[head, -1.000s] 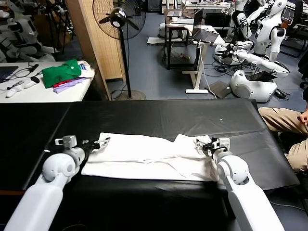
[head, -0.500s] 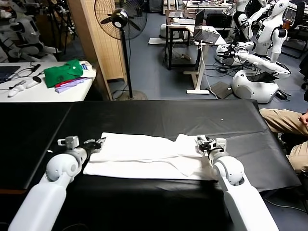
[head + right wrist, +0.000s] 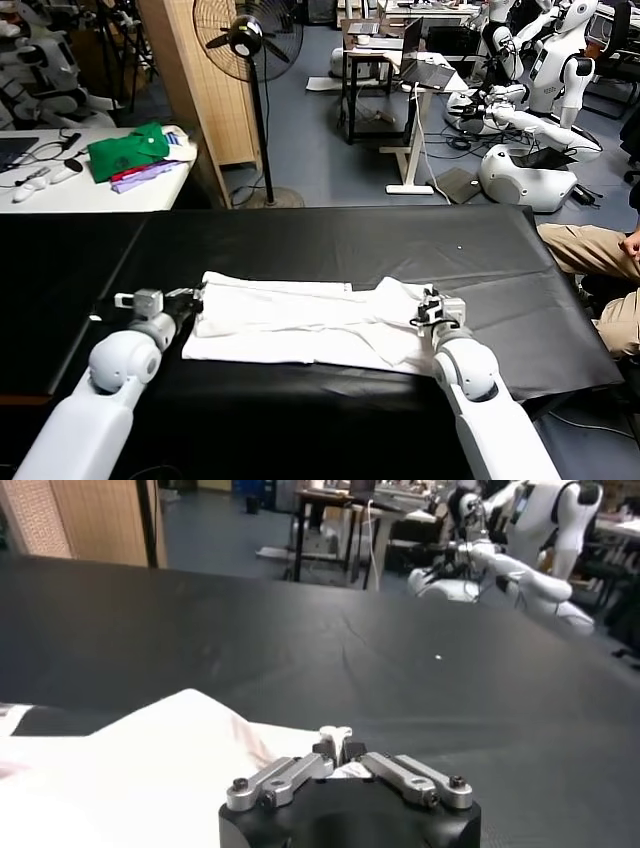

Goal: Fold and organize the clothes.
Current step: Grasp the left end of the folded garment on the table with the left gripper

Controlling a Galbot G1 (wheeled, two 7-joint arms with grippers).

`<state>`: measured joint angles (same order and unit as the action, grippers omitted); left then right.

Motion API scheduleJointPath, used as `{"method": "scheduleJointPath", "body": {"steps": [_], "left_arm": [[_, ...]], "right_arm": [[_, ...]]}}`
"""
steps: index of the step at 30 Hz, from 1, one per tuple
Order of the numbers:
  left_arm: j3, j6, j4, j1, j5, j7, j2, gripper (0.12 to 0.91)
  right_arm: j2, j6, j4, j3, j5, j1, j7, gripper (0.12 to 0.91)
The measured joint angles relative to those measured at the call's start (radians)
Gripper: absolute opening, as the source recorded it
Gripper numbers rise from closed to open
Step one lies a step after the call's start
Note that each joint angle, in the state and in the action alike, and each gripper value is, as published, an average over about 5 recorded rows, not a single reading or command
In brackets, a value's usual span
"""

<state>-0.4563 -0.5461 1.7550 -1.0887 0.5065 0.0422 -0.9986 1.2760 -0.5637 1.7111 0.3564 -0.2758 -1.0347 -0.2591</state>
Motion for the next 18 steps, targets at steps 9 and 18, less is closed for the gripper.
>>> {"method": "scheduleJointPath", "body": {"steps": [9,18], "left_arm": [[-0.031,-0.038,0.051,-0.059,-0.043,-0.031,0.013,0.127],[-0.069,-0.050,0.118,-0.117,-0.026,-0.015,0.015,0.435]], "right_arm": [[-0.014,-0.008,0.007,0.005,-0.001,-0.011,0.055,0.175],[-0.063,-0.037,0.116,0.044,-0.070,-0.061,0.067,0.616]]}}
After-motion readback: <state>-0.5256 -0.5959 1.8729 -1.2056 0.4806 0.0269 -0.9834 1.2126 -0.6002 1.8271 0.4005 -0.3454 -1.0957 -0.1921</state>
